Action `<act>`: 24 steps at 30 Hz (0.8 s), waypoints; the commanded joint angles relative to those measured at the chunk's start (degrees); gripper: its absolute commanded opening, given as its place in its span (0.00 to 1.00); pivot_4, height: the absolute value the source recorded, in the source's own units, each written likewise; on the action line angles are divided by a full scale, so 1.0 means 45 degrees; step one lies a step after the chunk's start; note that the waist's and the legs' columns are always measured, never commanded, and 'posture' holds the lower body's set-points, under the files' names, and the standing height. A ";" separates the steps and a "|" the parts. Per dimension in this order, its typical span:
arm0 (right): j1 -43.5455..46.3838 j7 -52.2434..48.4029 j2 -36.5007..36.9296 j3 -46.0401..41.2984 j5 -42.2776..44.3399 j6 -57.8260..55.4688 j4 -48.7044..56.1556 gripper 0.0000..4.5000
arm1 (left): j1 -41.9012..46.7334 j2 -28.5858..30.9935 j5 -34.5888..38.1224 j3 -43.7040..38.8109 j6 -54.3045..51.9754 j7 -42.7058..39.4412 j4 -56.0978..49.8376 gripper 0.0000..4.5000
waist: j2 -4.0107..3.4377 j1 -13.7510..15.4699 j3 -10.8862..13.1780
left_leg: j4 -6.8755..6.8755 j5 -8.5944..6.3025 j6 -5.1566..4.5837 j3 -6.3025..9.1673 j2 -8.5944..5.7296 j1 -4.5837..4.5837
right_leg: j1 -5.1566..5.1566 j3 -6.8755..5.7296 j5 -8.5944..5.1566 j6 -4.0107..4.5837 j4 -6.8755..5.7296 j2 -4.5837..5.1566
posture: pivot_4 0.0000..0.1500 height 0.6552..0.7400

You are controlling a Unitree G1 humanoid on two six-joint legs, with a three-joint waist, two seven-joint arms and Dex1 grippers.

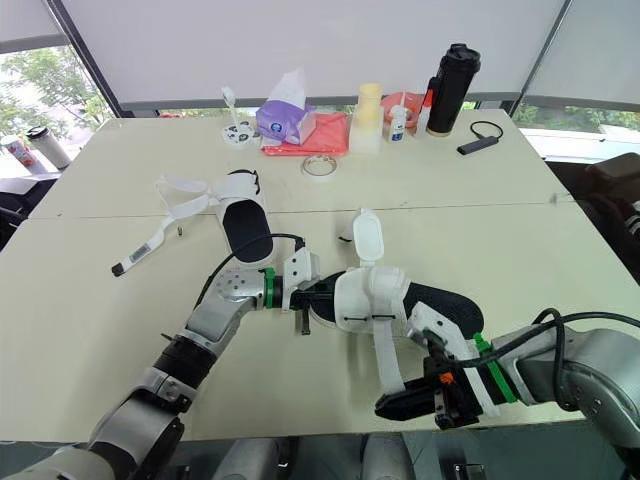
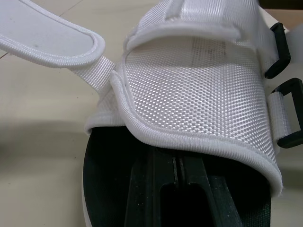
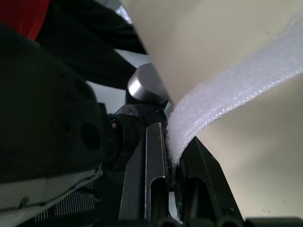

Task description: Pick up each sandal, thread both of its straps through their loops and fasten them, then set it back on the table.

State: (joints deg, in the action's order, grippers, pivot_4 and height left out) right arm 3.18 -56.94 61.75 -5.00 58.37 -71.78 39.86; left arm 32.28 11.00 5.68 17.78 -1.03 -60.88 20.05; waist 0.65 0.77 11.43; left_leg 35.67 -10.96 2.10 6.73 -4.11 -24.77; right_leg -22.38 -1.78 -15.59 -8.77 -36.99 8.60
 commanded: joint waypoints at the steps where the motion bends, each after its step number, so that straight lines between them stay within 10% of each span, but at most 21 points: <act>1: -0.0497 -0.0705 0.0644 0.0308 -0.0623 0.1105 0.0575 0.01 | -0.0090 -0.0042 0.0118 0.0070 -0.0150 0.0028 -0.0395 0.00 | 0.0000 0.0011 0.0000 | 0.0002 0.0000 0.0000 0.0000 0.0000 0.0000 | 0.0002 0.0000 0.0000 0.0001 0.0000 0.0002 | 1.00 1.00; 16: -0.2321 -0.2944 0.2185 -0.0633 -0.3024 0.5150 0.0273 0.01 | -0.0060 -0.0046 -0.0086 0.0223 -0.0110 0.0026 -0.0327 0.00 | 0.0003 0.0019 0.0001 | 0.0000 -0.0004 -0.0001 0.0000 -0.0002 -0.0006 | 0.0006 0.0000 0.0003 0.0007 0.0014 0.0007 | 1.00 1.00; 24: 0.0092 -0.2008 0.1149 -0.0941 -0.1647 0.4240 -0.0826 0.01 | -0.0017 -0.0096 -0.0083 0.0222 -0.0069 0.0022 -0.0235 0.00 | 0.0004 0.0015 0.0003 | 0.0003 -0.0004 -0.0001 -0.0001 -0.0002 -0.0006 | 0.0007 0.0001 0.0018 0.0032 0.0017 0.0010 | 1.00 1.00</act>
State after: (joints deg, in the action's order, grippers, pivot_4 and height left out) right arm 1.46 -67.15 67.75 -7.98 48.31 -51.50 36.74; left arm 31.90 10.80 5.52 17.90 -1.76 -60.76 19.12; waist 0.67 0.84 11.44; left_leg 35.68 -10.98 2.09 6.73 -4.11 -24.80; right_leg -22.34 -1.78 -15.49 -8.61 -36.92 8.64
